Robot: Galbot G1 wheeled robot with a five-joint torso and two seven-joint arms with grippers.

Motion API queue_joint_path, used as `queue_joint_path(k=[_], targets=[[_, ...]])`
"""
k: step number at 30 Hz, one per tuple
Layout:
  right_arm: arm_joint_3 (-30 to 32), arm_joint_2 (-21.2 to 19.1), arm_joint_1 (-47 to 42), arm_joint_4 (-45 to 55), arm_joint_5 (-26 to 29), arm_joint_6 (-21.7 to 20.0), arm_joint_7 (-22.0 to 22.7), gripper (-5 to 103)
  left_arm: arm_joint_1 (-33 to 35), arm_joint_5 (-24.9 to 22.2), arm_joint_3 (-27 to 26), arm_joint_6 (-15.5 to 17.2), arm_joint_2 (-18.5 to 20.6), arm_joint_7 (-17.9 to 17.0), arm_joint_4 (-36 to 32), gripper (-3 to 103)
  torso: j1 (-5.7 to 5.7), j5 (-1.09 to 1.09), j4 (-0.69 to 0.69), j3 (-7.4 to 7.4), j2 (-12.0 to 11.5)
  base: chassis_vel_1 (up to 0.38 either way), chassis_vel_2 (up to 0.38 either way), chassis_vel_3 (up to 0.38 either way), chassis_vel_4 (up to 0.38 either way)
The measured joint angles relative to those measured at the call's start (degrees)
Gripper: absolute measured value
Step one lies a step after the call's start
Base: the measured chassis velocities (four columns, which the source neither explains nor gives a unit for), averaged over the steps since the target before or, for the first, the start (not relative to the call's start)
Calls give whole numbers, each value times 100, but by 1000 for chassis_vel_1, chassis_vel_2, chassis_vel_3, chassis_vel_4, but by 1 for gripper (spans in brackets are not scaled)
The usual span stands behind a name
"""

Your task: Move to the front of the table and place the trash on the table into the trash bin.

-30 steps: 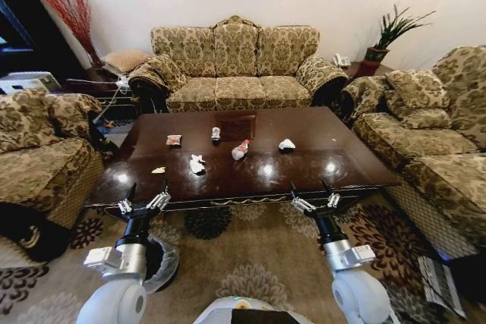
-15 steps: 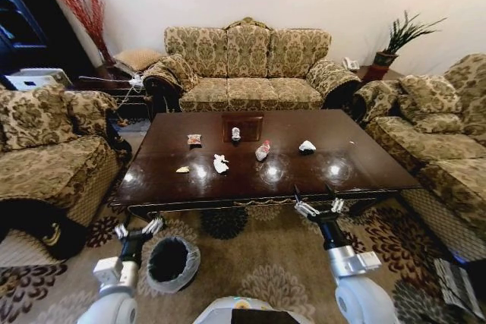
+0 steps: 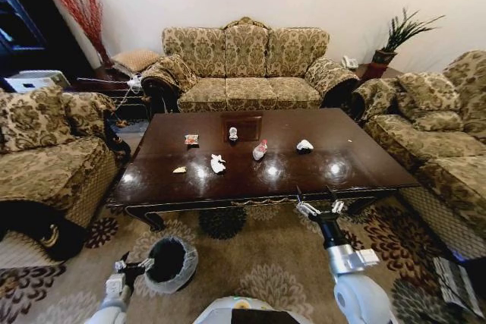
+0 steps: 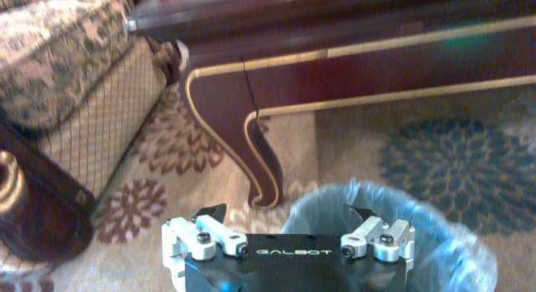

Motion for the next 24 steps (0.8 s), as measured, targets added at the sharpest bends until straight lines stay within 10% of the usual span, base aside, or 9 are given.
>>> queue_joint_path(k=[24], targets=[[-26,-31,138,-393,-170,-224,30,100,-2143,22,830,381,845,704,3120,90,1,0,-4,0,0,0,0,0,0]])
